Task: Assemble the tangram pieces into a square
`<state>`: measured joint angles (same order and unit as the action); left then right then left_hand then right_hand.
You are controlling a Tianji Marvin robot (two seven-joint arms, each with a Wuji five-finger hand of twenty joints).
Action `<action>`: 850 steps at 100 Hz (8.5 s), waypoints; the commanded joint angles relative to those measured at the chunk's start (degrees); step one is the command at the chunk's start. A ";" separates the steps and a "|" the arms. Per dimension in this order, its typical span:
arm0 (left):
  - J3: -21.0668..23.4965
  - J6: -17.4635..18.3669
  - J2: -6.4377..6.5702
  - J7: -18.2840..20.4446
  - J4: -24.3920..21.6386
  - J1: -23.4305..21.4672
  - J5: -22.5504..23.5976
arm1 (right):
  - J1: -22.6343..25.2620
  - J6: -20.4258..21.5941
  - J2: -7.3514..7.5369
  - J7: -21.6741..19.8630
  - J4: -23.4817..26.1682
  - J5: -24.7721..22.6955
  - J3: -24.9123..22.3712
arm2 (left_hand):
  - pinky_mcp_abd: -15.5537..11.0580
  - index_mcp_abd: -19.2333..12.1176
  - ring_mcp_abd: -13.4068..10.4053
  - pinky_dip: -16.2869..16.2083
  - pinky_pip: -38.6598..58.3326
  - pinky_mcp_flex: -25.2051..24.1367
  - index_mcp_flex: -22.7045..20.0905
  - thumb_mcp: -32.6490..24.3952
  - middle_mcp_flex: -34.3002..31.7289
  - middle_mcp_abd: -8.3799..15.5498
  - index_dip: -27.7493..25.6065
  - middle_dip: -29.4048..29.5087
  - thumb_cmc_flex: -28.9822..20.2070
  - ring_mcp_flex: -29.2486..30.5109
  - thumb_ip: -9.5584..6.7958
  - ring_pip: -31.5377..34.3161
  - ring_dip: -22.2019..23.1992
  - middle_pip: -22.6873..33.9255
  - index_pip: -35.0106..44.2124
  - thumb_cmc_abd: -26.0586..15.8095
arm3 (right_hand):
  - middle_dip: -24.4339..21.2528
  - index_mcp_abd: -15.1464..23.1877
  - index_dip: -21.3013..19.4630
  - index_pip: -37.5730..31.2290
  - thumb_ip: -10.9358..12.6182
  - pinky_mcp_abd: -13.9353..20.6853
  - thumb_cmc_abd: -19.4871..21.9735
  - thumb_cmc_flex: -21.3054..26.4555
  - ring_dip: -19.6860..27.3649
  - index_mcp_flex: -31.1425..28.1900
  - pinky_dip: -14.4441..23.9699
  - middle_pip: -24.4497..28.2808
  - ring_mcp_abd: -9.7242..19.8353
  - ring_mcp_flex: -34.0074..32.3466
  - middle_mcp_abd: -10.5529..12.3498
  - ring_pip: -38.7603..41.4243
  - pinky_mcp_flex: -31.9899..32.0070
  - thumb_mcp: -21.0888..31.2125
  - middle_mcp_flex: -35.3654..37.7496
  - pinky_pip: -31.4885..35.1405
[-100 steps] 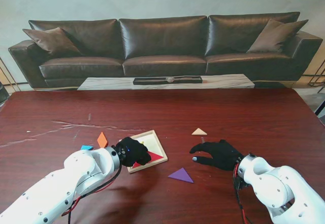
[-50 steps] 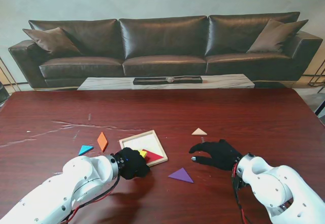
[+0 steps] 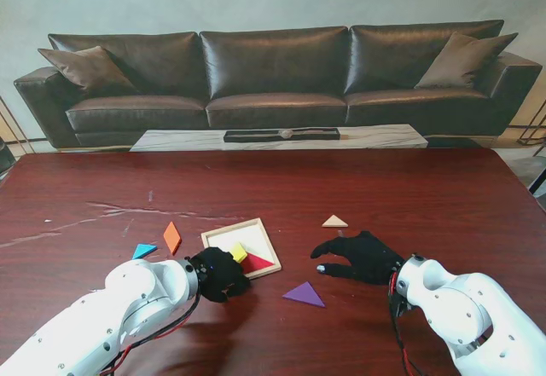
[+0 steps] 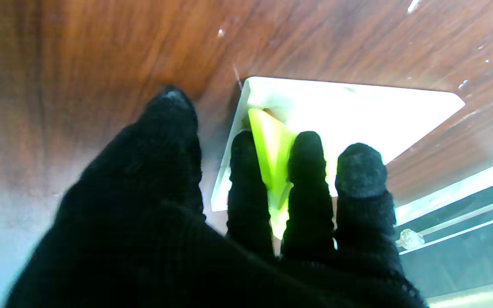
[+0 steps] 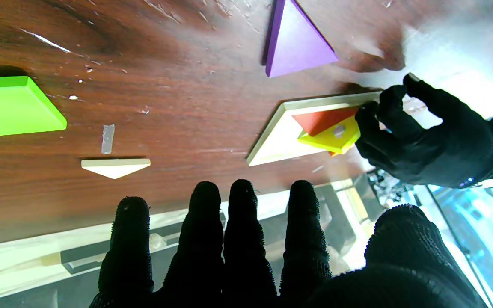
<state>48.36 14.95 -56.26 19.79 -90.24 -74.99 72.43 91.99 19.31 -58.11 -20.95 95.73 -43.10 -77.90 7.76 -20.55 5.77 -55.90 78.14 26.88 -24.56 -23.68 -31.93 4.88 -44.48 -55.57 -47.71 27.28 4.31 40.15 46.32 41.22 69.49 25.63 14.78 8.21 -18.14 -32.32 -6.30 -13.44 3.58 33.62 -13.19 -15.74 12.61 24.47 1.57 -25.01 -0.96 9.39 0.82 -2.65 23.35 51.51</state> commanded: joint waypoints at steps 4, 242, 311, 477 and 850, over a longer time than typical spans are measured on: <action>-0.29 0.19 0.45 2.83 0.17 0.97 -1.50 | 0.54 -0.55 0.24 -0.46 0.44 -0.39 0.19 | 2.28 2.62 0.55 -1.40 -1.27 -1.42 -1.52 1.70 3.63 -3.11 8.98 4.82 0.41 -2.39 -2.16 -1.59 -0.19 -4.19 -5.92 -1.38 | -0.51 0.80 -0.36 0.48 1.37 0.11 0.72 -1.78 0.57 2.07 -1.42 -0.53 1.28 0.76 0.85 -0.16 0.81 -0.12 -1.35 -0.36; -6.35 -10.58 -1.64 -12.49 11.39 6.91 -6.32 | 1.29 -4.34 0.34 -1.98 0.50 -1.41 -0.11 | 8.02 17.89 1.15 15.31 -37.90 -25.92 4.43 7.55 4.53 -8.05 24.91 35.19 3.91 -15.67 -3.57 -19.54 -17.15 -29.52 -48.30 -17.49 | -0.45 0.48 -1.06 0.47 1.40 -0.26 1.62 -0.58 0.21 1.35 -1.86 -0.28 -0.37 0.80 0.83 -0.30 1.35 -0.16 -1.35 0.05; -6.10 -9.74 -2.31 -12.37 11.38 7.82 -10.06 | 0.94 -4.59 0.35 -2.08 0.14 -1.39 0.24 | 8.88 20.07 3.43 15.29 -40.94 -27.45 7.49 17.12 9.37 -11.91 25.22 33.79 5.99 -17.01 -4.17 -22.85 -16.64 -30.33 -55.81 -20.64 | -0.46 0.56 -1.06 0.52 1.39 -0.31 1.61 -0.53 0.24 1.35 -2.02 -0.30 -0.47 0.97 0.62 -0.40 1.64 -0.23 -1.42 -0.08; -4.97 -13.55 -1.75 -9.46 10.50 7.21 -6.42 | 1.05 -3.74 0.51 -2.99 0.37 -0.15 0.27 | 8.99 22.02 5.44 16.25 -43.17 -27.95 10.37 17.88 8.93 -13.50 26.33 33.38 4.30 -15.44 -4.71 -23.70 -16.94 -28.93 -59.96 -19.35 | -0.54 0.84 -1.15 0.67 1.39 -0.17 1.62 -0.80 0.25 1.41 -2.23 -0.45 -0.53 1.35 0.79 -0.69 1.88 -0.27 -1.40 -0.20; 24.17 -19.90 -4.43 -18.33 -15.55 -29.45 -10.09 | 3.66 -16.21 -0.42 8.02 5.24 -19.89 13.55 | 8.40 23.55 4.32 23.62 -50.74 -27.51 8.35 21.97 22.01 -13.81 24.97 36.18 2.41 -19.75 -5.43 -32.59 -24.87 -35.95 -60.71 -23.21 | 0.23 -0.84 0.85 -4.04 0.56 -3.72 -16.78 3.84 3.00 9.93 -1.71 2.58 -9.97 -4.48 -3.25 -0.49 -6.39 0.24 -7.21 1.01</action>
<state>72.54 -5.21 -60.57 1.53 -104.86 -103.88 62.15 94.97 3.75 -58.09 -13.21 101.10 -62.47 -64.99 15.35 3.30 10.28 -32.48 28.29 0.09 -15.15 -2.60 -11.79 -8.14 -19.14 -20.18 -44.44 9.53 2.56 8.71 22.15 6.43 9.36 4.63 14.45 7.70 -17.56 -35.43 -6.22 -15.73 -12.06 36.09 -9.69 -7.07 9.71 26.12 -7.39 -28.42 -3.57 9.02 -5.25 -2.58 15.70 51.46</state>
